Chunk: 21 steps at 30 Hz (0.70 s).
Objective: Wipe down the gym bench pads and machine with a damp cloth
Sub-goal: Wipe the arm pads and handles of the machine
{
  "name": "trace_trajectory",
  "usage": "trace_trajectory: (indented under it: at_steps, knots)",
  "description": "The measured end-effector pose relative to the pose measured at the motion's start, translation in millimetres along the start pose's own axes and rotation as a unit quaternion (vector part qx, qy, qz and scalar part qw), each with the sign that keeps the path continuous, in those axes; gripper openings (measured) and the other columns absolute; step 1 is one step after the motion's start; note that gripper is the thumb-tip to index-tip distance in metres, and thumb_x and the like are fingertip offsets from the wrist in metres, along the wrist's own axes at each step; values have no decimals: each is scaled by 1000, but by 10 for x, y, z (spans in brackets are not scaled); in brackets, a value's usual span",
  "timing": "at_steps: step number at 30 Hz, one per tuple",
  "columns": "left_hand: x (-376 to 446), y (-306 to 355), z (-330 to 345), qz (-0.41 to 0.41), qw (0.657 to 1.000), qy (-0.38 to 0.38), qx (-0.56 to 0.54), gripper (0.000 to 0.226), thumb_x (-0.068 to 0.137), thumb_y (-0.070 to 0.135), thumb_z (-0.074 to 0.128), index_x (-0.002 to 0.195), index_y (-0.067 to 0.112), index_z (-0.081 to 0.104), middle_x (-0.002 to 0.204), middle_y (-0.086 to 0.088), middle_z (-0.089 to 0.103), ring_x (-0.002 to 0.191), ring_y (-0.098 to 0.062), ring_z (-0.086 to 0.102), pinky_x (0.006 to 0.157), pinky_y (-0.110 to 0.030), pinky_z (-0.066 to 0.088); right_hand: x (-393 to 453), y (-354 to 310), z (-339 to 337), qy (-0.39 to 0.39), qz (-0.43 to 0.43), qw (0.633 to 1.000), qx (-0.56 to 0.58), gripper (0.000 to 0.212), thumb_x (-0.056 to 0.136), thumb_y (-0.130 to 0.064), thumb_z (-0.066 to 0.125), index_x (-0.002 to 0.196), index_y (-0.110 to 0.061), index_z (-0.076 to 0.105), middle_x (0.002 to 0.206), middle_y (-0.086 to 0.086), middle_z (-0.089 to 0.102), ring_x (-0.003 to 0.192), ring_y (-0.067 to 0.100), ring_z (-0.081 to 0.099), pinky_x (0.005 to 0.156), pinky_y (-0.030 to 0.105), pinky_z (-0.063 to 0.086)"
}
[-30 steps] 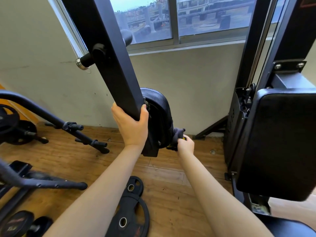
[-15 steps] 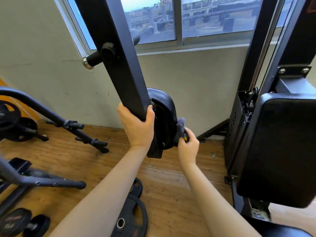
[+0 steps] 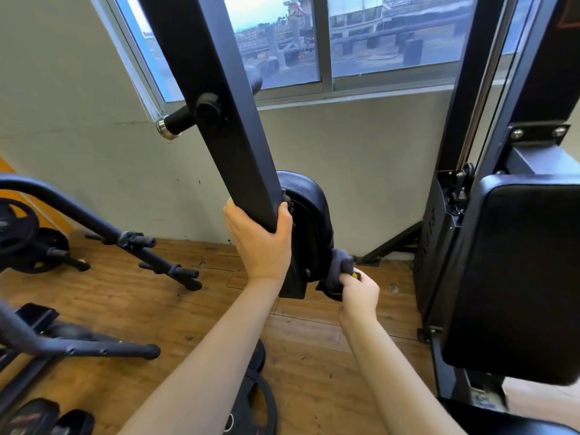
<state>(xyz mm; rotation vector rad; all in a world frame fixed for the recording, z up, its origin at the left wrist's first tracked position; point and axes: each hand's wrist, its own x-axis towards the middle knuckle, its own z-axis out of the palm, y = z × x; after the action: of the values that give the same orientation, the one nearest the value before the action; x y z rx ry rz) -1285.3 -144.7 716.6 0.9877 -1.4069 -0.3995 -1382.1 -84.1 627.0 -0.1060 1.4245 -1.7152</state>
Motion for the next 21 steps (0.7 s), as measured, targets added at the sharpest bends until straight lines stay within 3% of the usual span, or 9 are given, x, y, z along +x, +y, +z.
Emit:
trace_trajectory:
  at_steps: [2, 4, 7, 11, 14, 16, 17, 19, 21]
  knots:
    - [-11, 6, 12, -9, 1000, -5, -3, 60, 77, 45, 63, 125, 28, 30, 115, -2, 47, 102, -16, 55, 76, -35, 58, -230, -247, -29, -35, -138, 989, -48, 25, 88, 4, 51, 72, -12, 64, 65, 0, 57, 68, 10, 53, 58, 21, 41]
    - [-18, 46, 16, -14, 1000, -10, -9, 61, 77, 46, 63, 126, 27, 31, 115, -4, 47, 103, -18, 54, 77, -36, 58, -426, -568, 12, -86, -276, 955, -67, 19, 89, 1, 54, 80, -9, 68, 65, -5, 59, 63, 2, 55, 58, 18, 45]
    - [-46, 104, 5, -37, 999, -32, -14, 61, 75, 48, 63, 123, 26, 33, 114, -5, 46, 103, -20, 54, 78, -40, 56, -602, -988, 124, -131, -388, 907, -94, 19, 89, 3, 53, 98, -6, 67, 81, 0, 66, 80, 8, 63, 72, 21, 52]
    - [-60, 217, -87, -84, 990, -100, -56, 64, 75, 39, 66, 128, 31, 30, 120, -3, 44, 111, -19, 52, 89, -43, 53, -725, -1082, 153, -176, -350, 917, -72, 30, 88, 0, 52, 80, -24, 68, 75, 1, 65, 77, 18, 60, 72, 38, 50]
    - [-118, 380, -323, -82, 982, -135, -105, 59, 84, 20, 60, 135, 25, 31, 129, 2, 37, 117, -5, 46, 102, -33, 45, -852, -988, 160, -198, -315, 926, -59, 17, 80, -14, 54, 78, -24, 67, 82, 16, 61, 80, 29, 56, 74, 48, 48]
    - [-239, 493, -527, -8, 982, -144, -126, 60, 84, 34, 53, 138, 36, 25, 142, 7, 29, 130, 5, 32, 109, -17, 31, -957, -946, 211, -208, -319, 923, -59, 13, 81, -14, 54, 81, -22, 64, 83, 18, 60, 78, 29, 56, 71, 44, 48]
    - [-307, 536, -602, 32, 978, -163, -123, 63, 85, 41, 51, 140, 38, 20, 148, 7, 23, 137, 3, 23, 111, -15, 24, -1009, -920, 249, -219, -327, 917, -62, 10, 85, -11, 55, 85, -17, 62, 85, 17, 60, 79, 27, 57, 70, 41, 49]
    - [-406, 551, -681, 70, 965, -217, -132, 67, 87, 53, 50, 143, 35, 18, 153, 7, 21, 142, -7, 20, 114, -28, 25, -1150, -868, 346, -251, -329, 908, -69, 11, 90, -3, 53, 91, -12, 59, 86, 12, 61, 81, 23, 59, 71, 33, 52]
    - [-400, 544, -754, 18, 961, -215, -175, 60, 89, 49, 54, 141, 35, 28, 146, 8, 38, 137, -7, 35, 110, -31, 35, -1255, -808, 462, -292, -302, 905, -69, 10, 89, -6, 54, 97, -11, 59, 90, 11, 63, 86, 24, 61, 74, 32, 53]
